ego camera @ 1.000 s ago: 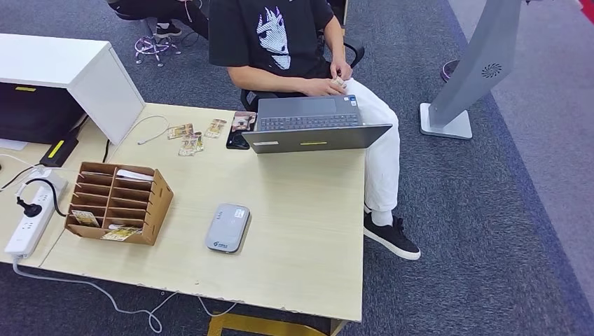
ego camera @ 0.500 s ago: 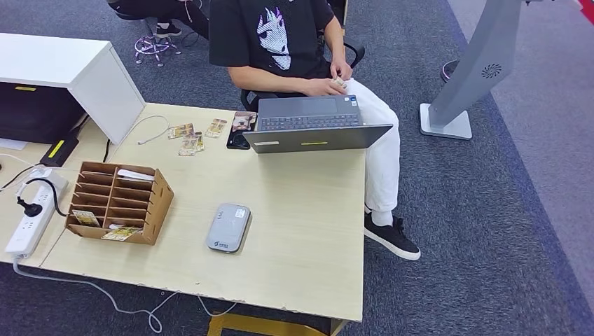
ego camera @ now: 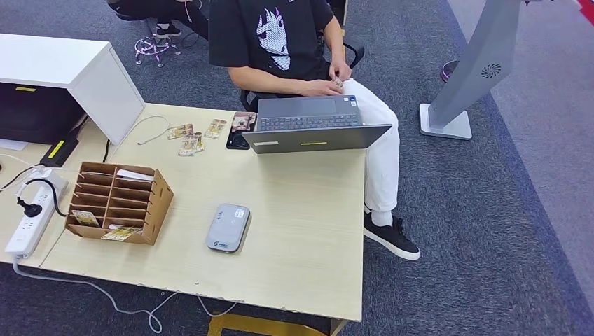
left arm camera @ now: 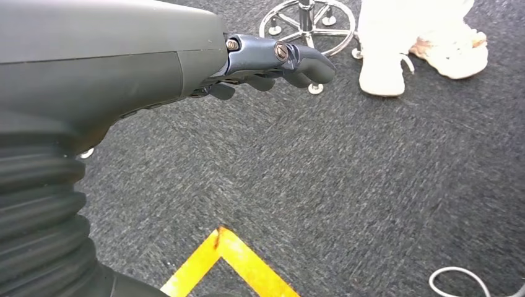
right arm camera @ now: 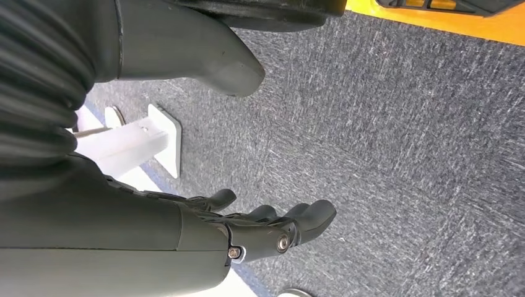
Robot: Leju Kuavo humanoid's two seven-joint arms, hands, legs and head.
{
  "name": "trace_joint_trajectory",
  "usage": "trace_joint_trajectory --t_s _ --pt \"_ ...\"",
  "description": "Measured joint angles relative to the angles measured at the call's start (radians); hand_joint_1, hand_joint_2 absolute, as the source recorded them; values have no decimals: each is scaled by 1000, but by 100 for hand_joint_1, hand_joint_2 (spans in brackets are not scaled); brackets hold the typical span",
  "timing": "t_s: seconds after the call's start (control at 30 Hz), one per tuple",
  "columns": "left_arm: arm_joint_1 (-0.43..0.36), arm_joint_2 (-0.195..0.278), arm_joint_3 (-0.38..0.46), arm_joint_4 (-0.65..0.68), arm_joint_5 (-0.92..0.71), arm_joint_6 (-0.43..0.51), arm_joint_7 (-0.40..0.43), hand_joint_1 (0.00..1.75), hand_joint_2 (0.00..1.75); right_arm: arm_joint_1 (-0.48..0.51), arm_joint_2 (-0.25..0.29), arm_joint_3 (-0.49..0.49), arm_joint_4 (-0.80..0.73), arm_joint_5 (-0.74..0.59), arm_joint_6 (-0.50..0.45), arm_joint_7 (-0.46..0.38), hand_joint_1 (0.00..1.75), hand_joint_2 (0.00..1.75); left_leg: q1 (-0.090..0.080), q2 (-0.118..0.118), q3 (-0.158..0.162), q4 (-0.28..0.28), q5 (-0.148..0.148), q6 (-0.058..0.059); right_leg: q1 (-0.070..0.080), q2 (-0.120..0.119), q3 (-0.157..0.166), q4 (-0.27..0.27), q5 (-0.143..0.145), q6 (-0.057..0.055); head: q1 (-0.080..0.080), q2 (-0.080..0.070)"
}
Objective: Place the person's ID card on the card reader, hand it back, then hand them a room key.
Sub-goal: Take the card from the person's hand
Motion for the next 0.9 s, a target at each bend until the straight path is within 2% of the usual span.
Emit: trace_joint_trajectory --t_s 0.53,0.8,0.9 --pt "10 40 -90 1 72 0 0 0 175 2 2 -9 5 2 -2 -52 0 175 0 0 -1 0 0 0 0 0 0 0 0 0 0 0" --pt "3 46 -136 1 77 0 0 0 175 2 2 -9 6 0 -2 -56 0 175 0 0 0 0 0 0 0 0 0 0 0 0 0 0" --pt "2 29 -169 1 103 0 12 0 175 1 2 -9 7 3 -1 -54 0 175 -1 0 0 0 0 0 -1 0 0 0 0 0 0 0"
